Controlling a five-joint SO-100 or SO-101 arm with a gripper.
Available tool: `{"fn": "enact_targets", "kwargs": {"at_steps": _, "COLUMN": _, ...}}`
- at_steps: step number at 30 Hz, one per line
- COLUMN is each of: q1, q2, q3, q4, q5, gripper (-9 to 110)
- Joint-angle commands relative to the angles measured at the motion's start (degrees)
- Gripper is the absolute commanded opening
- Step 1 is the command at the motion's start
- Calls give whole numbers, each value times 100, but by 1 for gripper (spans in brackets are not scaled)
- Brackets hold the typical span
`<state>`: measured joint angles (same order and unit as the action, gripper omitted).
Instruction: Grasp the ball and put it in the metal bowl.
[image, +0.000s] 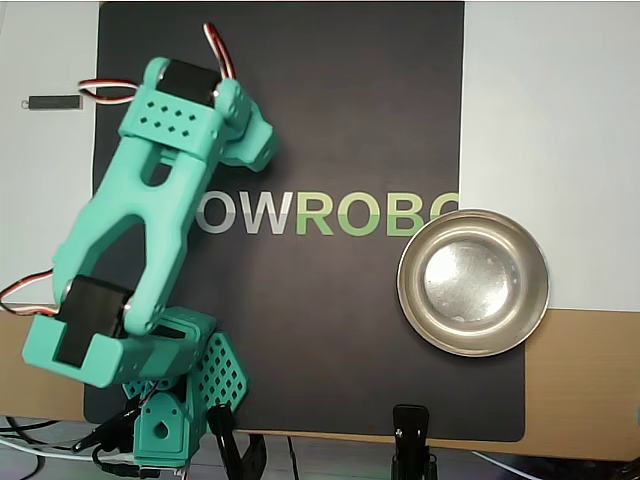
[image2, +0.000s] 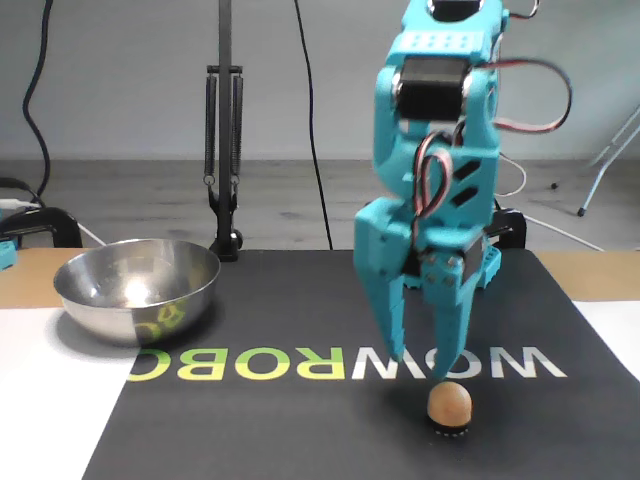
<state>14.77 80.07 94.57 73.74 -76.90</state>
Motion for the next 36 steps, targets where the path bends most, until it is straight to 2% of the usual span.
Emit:
{"fn": "enact_targets", "kwargs": {"at_steps": 1, "q1": 53, "q2": 352, "q3": -18, "q4": 35, "q5": -26, "gripper": 44}}
{"fn": "enact_targets", "kwargs": {"at_steps": 32, "q1": -492, "q2": 264, "q3": -105, "q4": -44, "q5": 44, "gripper": 44}}
{"fn": "enact_targets", "kwargs": {"at_steps": 36, "q1": -501, "q2": 264, "q3": -105, "q4": -44, "q5": 44, "gripper": 54}}
